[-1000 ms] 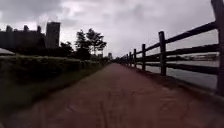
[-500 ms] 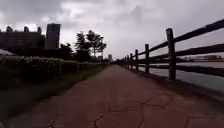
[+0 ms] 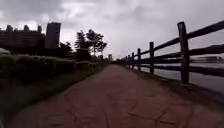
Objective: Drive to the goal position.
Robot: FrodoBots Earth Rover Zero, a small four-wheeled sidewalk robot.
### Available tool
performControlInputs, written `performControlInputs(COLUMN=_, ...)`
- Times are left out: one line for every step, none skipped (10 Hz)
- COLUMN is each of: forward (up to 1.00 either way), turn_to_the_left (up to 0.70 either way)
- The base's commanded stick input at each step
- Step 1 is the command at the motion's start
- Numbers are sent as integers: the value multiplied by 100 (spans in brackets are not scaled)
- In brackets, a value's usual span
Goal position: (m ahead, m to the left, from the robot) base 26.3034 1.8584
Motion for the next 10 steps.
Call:
performControlInputs(forward=100, turn_to_the_left=0)
performControlInputs(forward=100, turn_to_the_left=0)
performControlInputs(forward=100, turn_to_the_left=0)
performControlInputs(forward=100, turn_to_the_left=0)
performControlInputs(forward=100, turn_to_the_left=0)
performControlInputs(forward=100, turn_to_the_left=0)
performControlInputs(forward=100, turn_to_the_left=0)
performControlInputs(forward=100, turn_to_the_left=0)
performControlInputs(forward=100, turn_to_the_left=0)
performControlInputs(forward=100, turn_to_the_left=0)
